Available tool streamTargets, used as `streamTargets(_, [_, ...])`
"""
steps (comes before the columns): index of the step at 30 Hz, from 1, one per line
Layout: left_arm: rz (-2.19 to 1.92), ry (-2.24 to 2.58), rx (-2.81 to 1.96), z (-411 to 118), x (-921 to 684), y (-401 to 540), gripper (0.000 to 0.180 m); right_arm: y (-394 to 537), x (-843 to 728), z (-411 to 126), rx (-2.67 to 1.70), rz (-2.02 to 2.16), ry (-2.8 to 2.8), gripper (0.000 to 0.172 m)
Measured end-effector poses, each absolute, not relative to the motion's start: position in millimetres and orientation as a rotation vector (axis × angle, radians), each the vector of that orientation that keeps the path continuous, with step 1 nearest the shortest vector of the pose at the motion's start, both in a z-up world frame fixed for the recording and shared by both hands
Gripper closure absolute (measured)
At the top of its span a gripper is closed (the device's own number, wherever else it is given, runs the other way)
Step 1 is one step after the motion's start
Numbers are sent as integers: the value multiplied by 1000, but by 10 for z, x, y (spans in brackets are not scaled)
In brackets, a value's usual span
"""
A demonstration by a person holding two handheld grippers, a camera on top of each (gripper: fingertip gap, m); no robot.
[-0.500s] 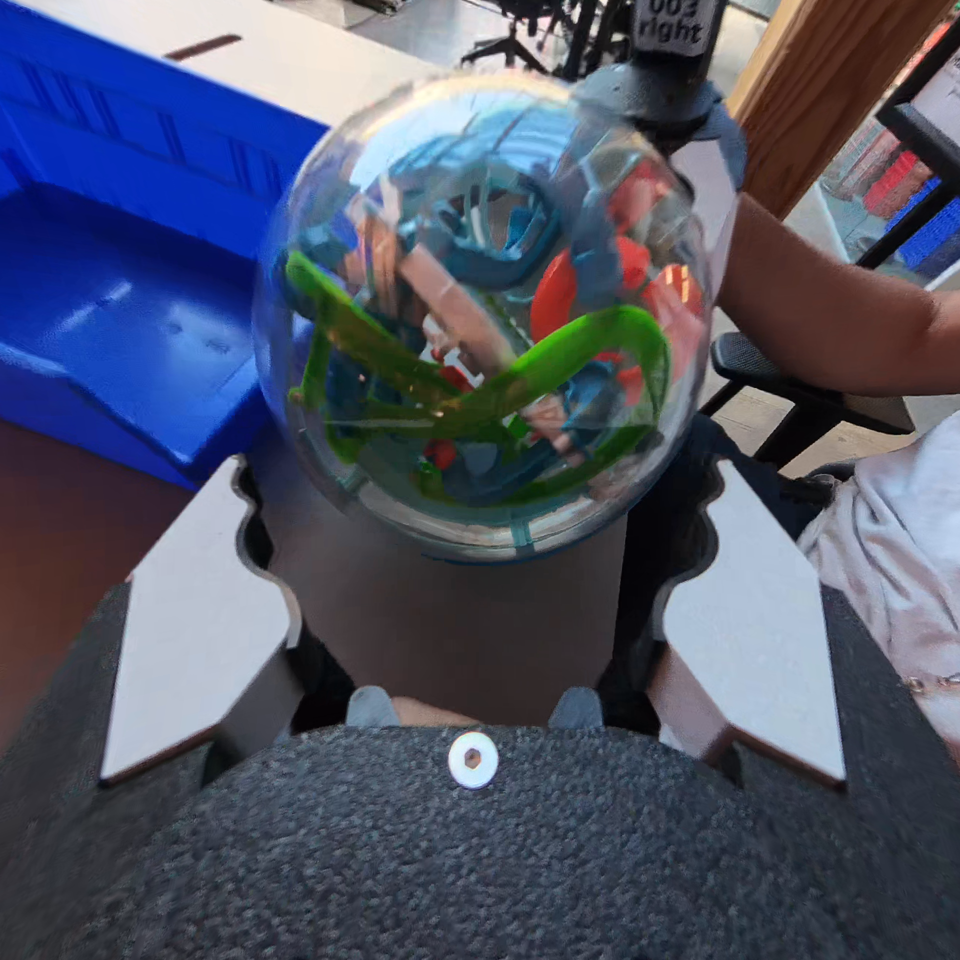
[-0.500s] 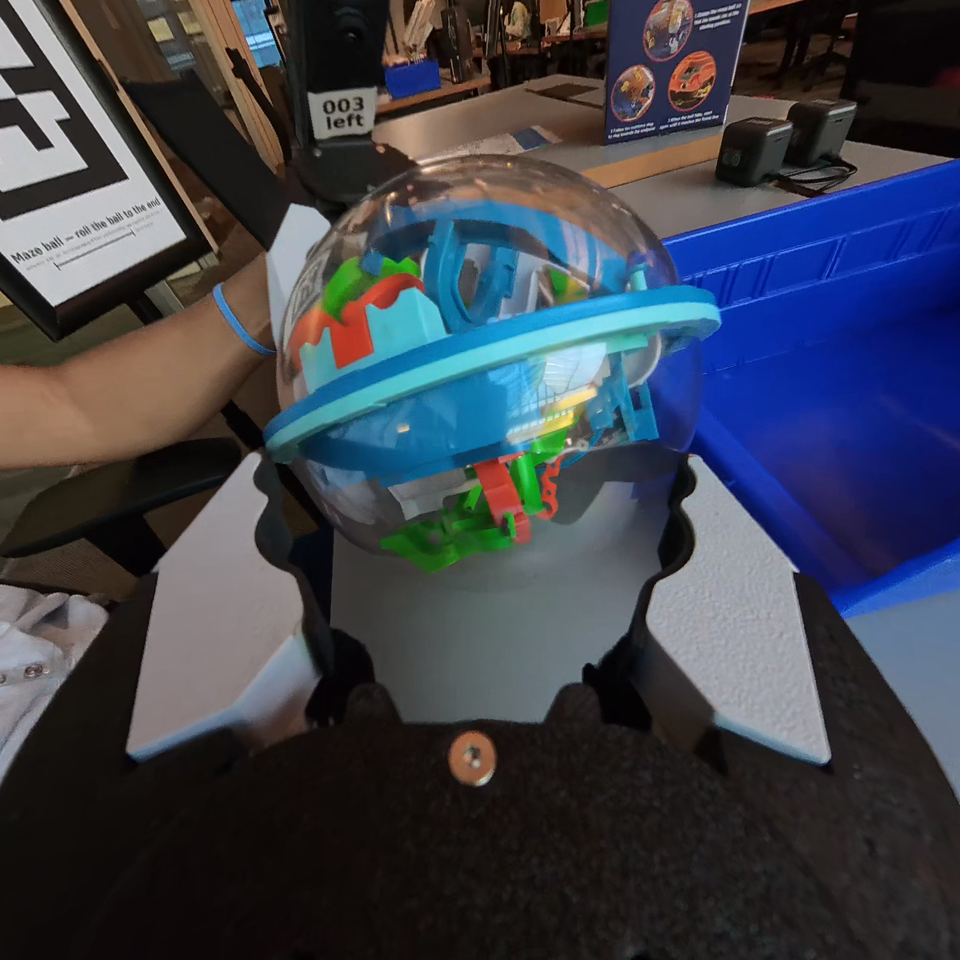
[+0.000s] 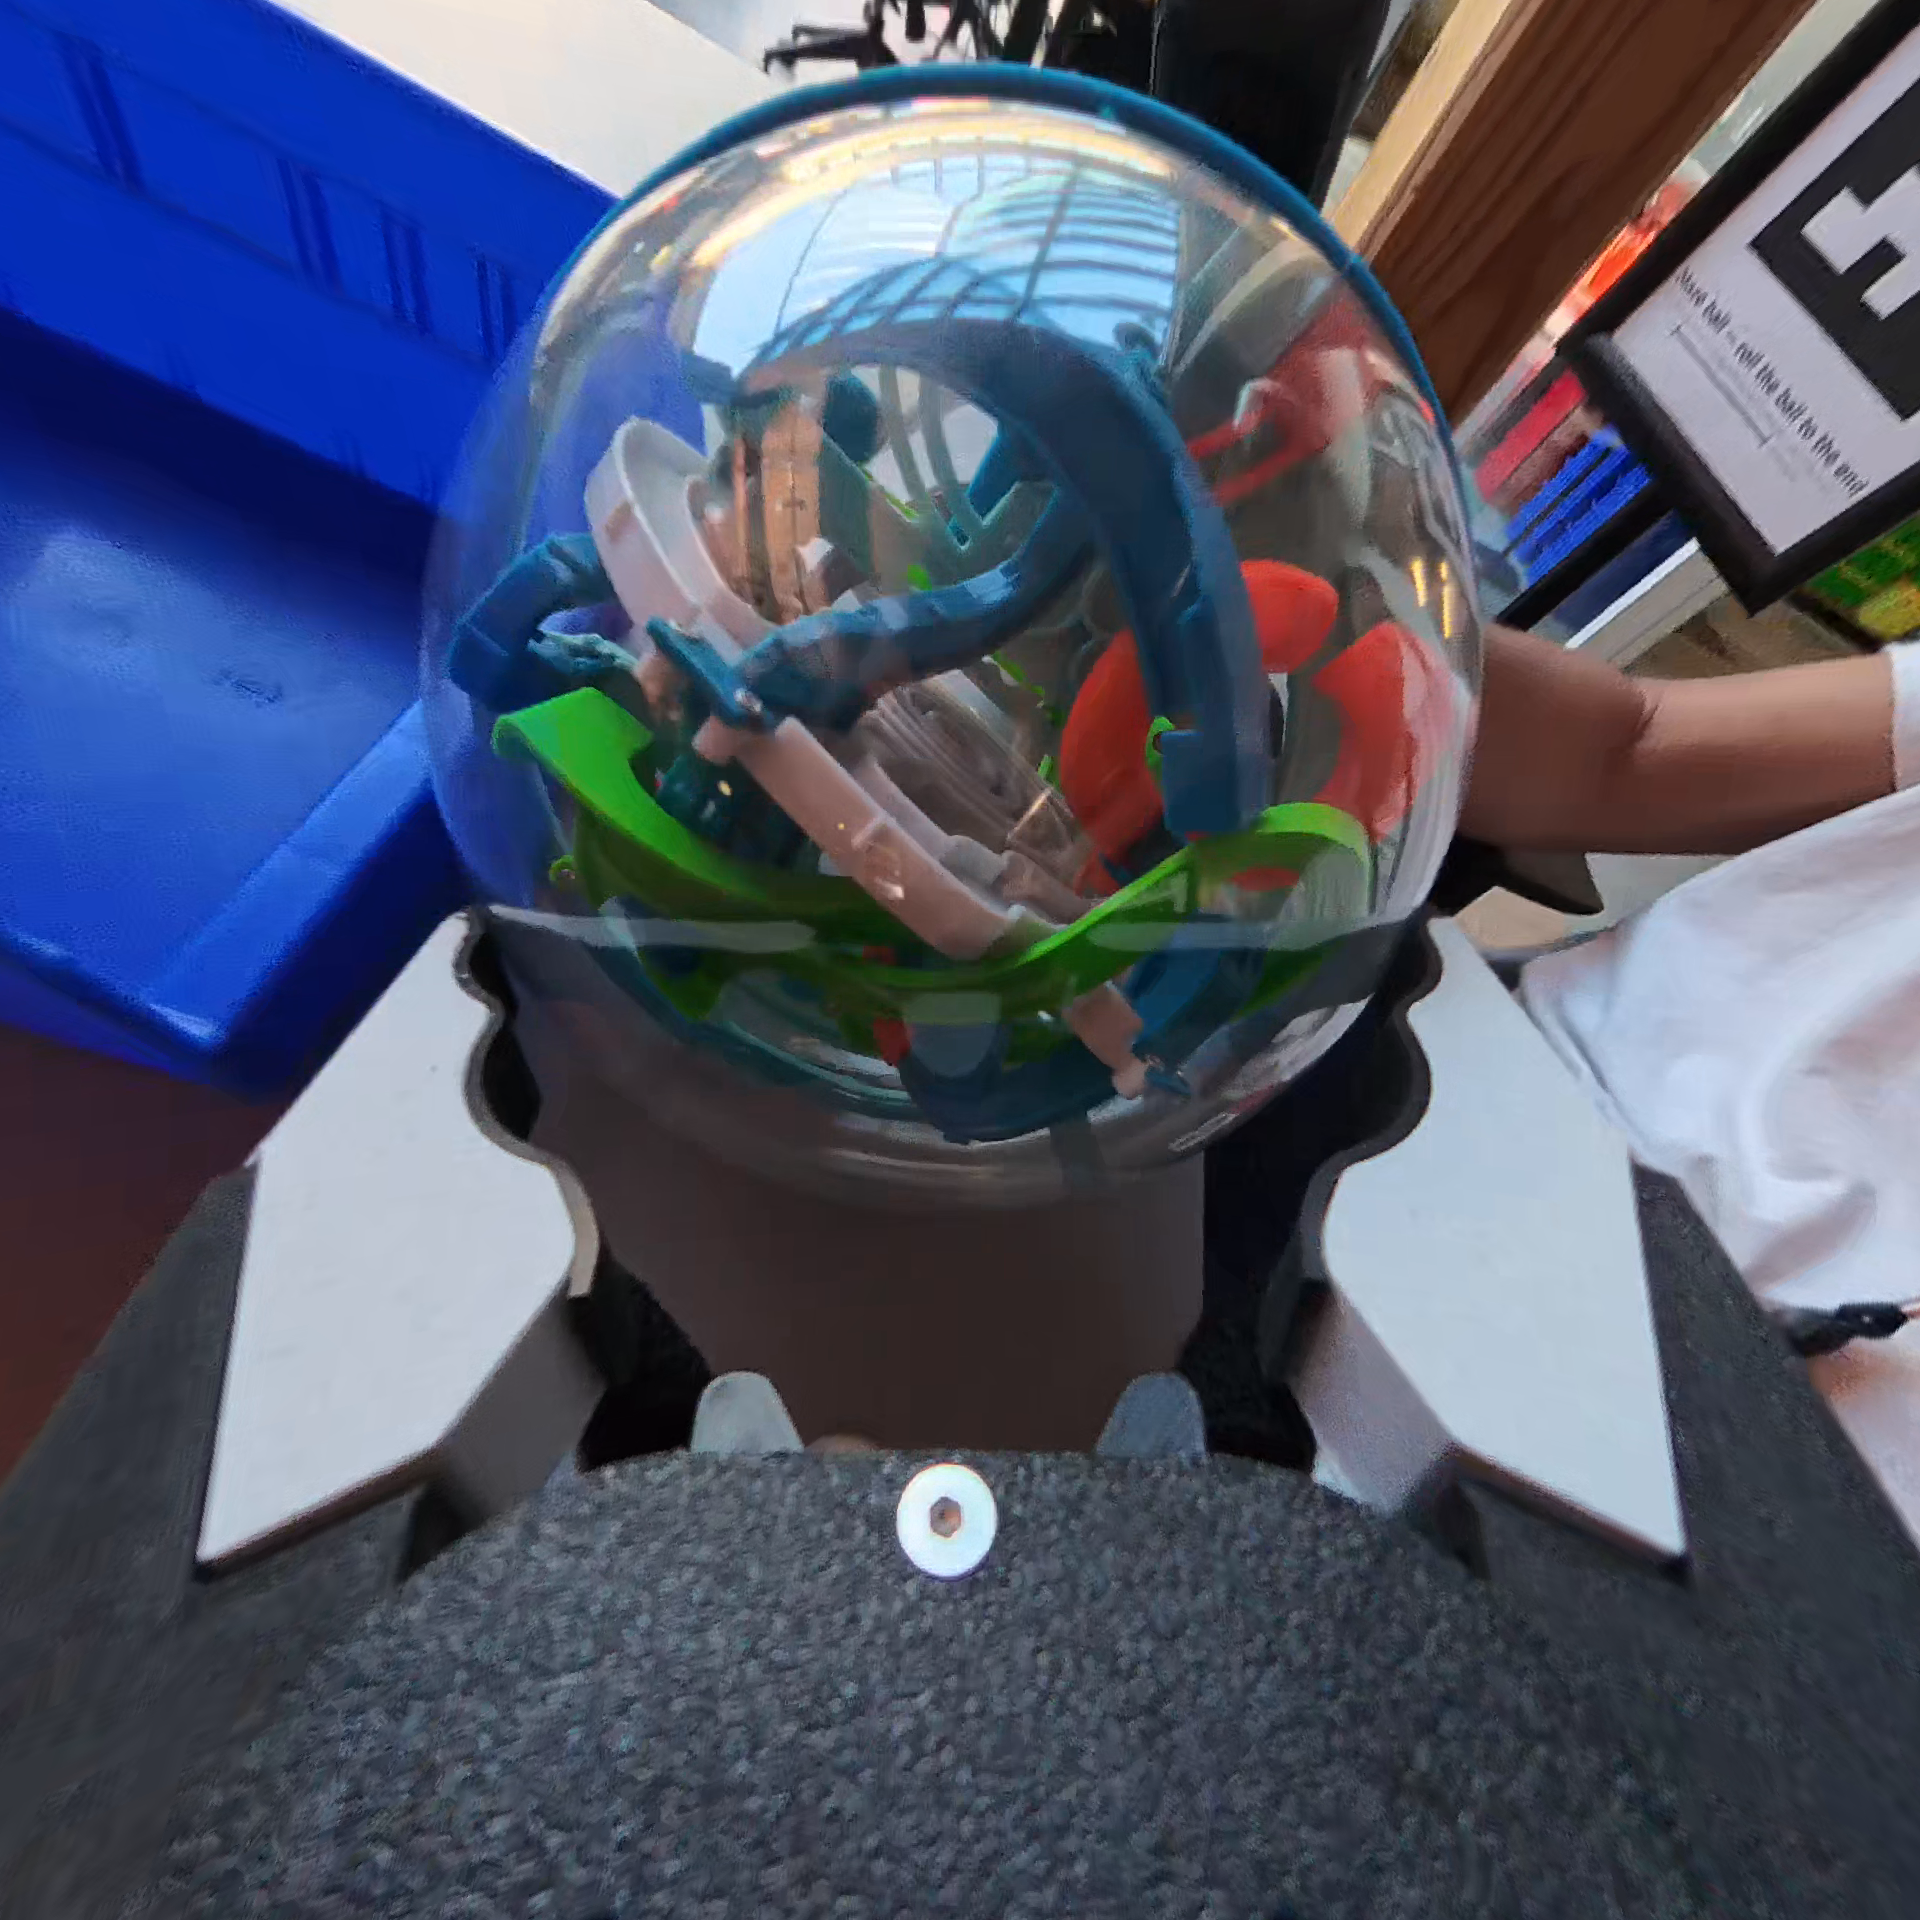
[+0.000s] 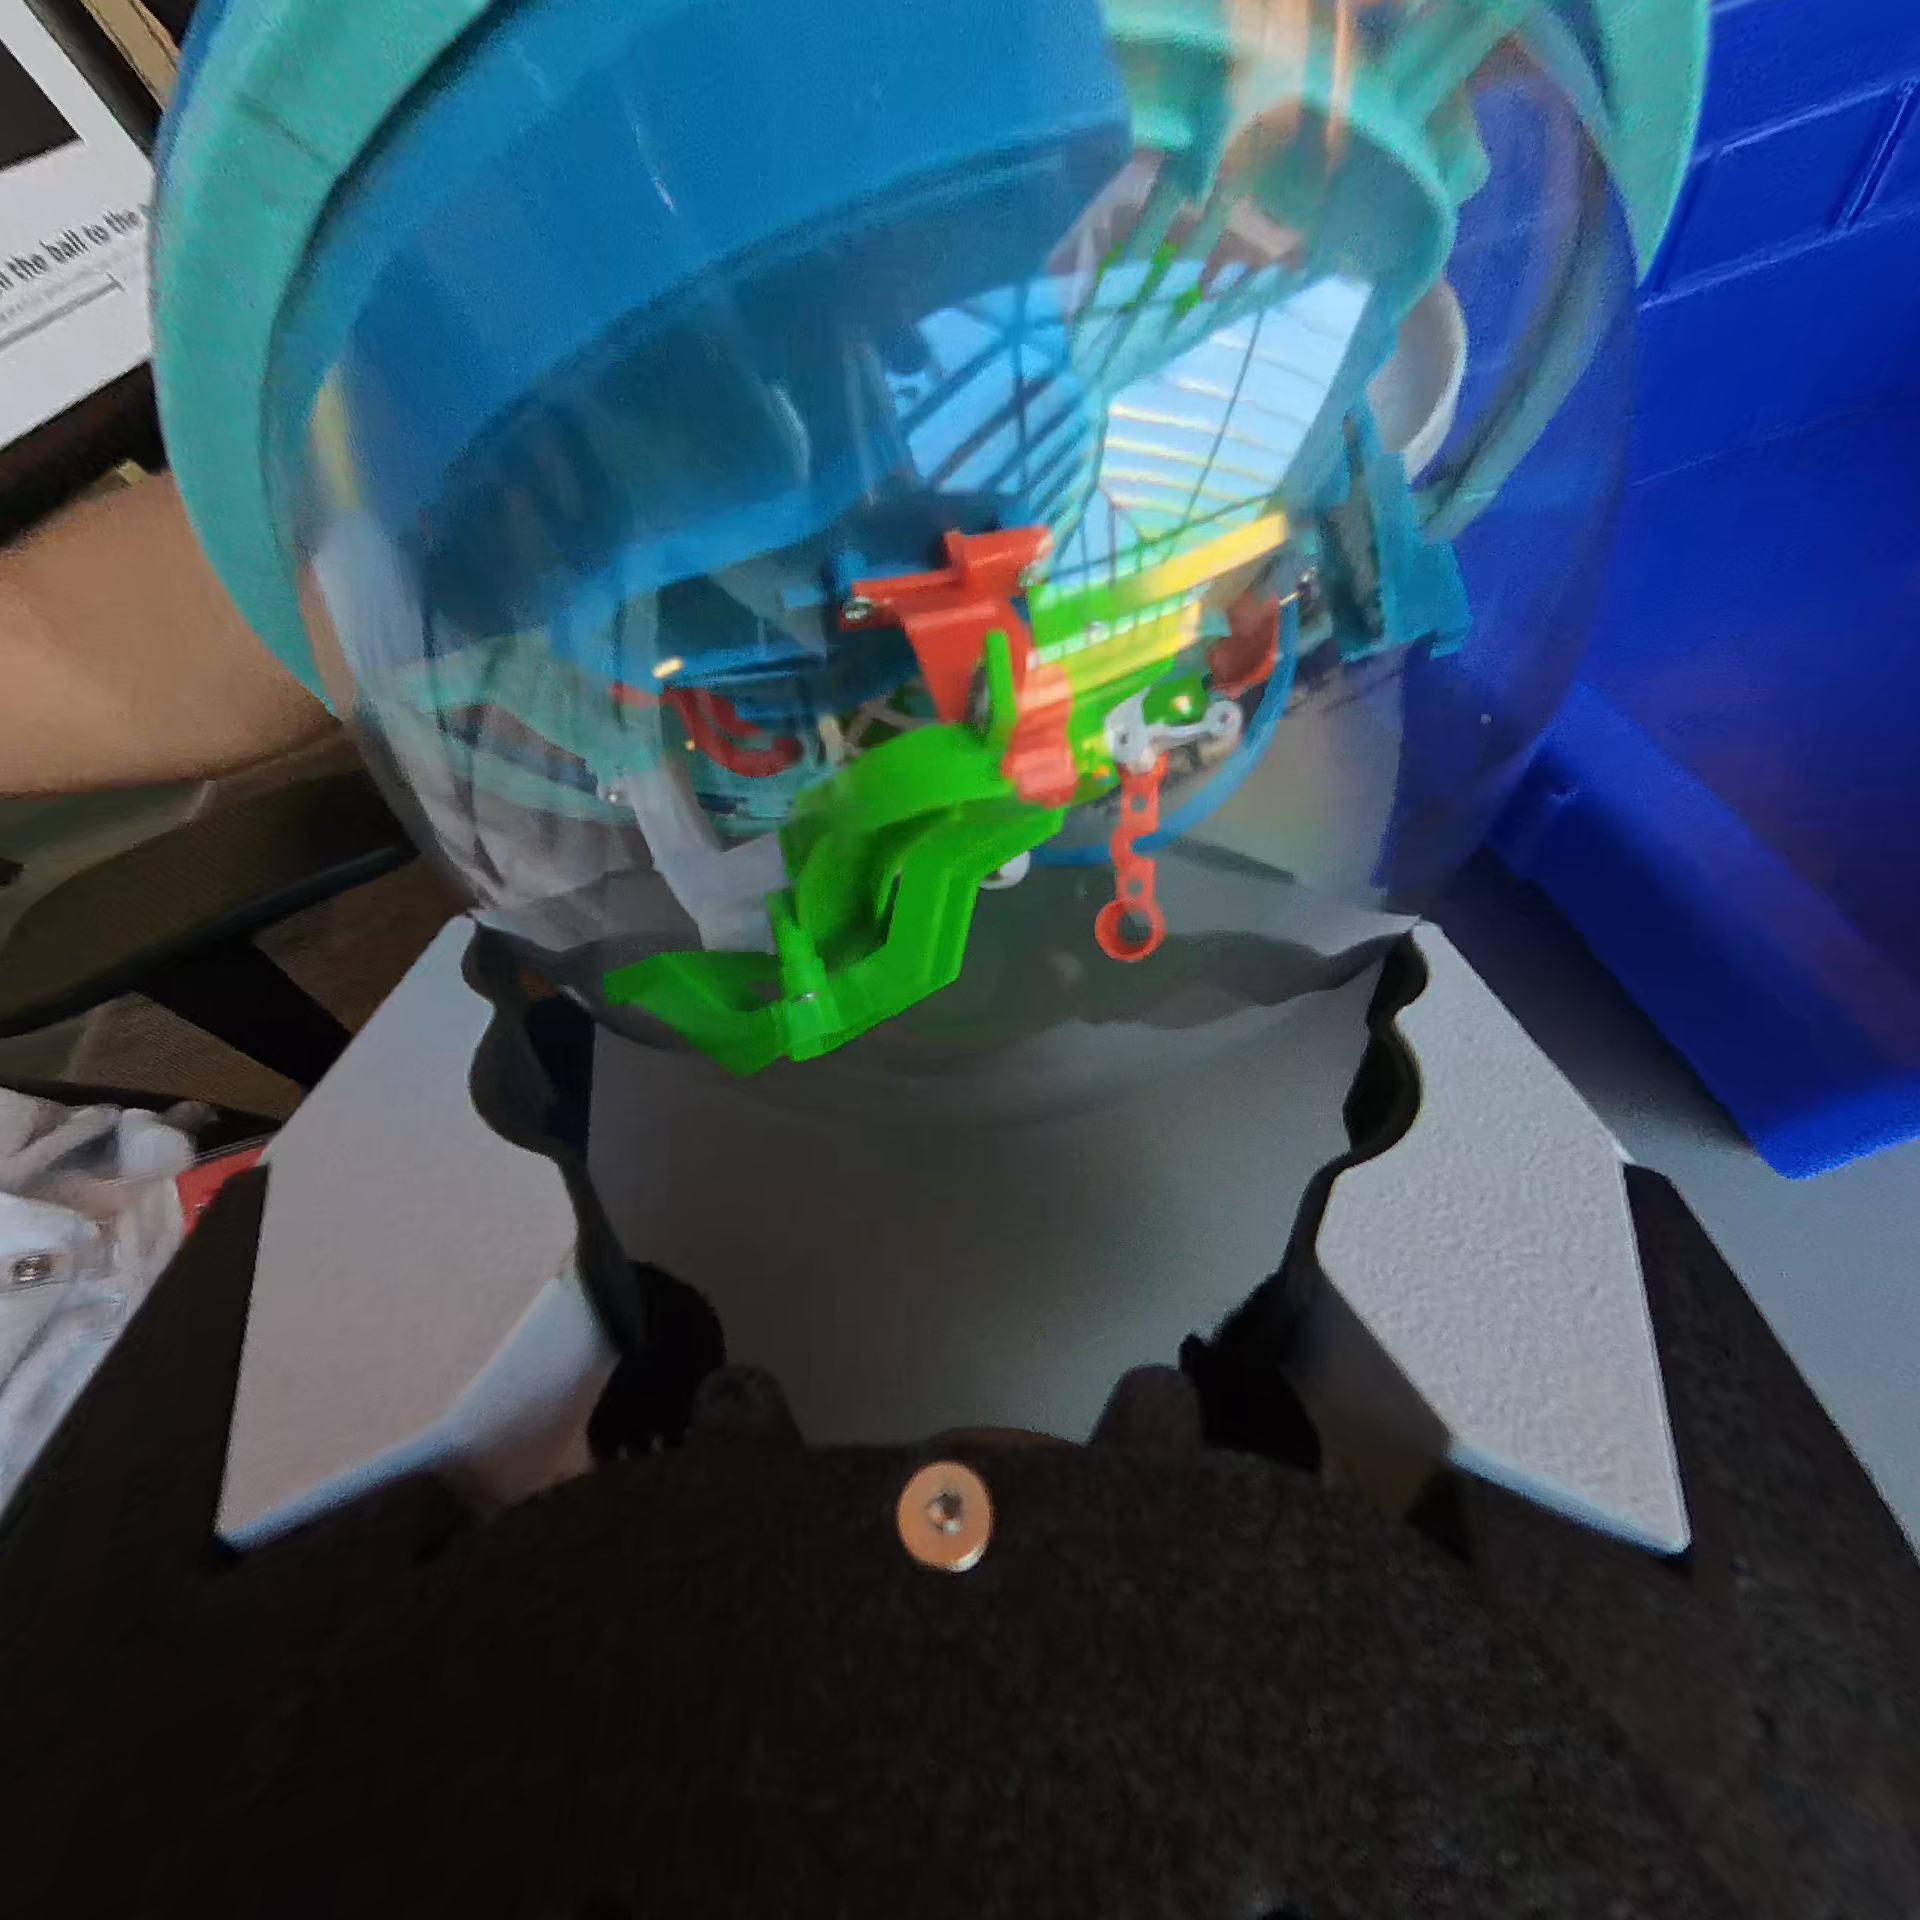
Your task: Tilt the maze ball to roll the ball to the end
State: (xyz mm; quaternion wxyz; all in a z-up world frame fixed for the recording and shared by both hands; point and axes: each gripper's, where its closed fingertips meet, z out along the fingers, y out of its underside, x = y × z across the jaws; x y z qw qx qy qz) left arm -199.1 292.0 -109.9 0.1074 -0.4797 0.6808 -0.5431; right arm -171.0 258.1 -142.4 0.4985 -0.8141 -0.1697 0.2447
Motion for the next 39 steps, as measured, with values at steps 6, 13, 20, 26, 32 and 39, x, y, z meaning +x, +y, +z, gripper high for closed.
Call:
streamTargets(6, [-1921,1727,-1469,-849,-1949,2610,23,2393,-1592,-858,-1807,670,-333,17])
streamTargets(13, [-2289,1562,-1417,-564,-2011,2214,24,2171,-1592,-205,-1765,661,-223,18])
streamTargets(20, [-2500,1515,-1372,-468,-2072,1994,24,2089,-1638,76,-1772,629,-119,18])
streamTargets(26, [-2457,1548,-1362,-522,-2075,2034,24,2098,-1642,13,-1785,627,-136,18])
streamTargets(32, [-2355,1596,-1337,-581,-2093,2116,24,2121,-1685,-49,-1800,602,-184,18])
streamTargets(39, [-2013,1811,-1485,-1006,-2079,2119,29,2097,-1585,-433,-1800,714,-194,17])
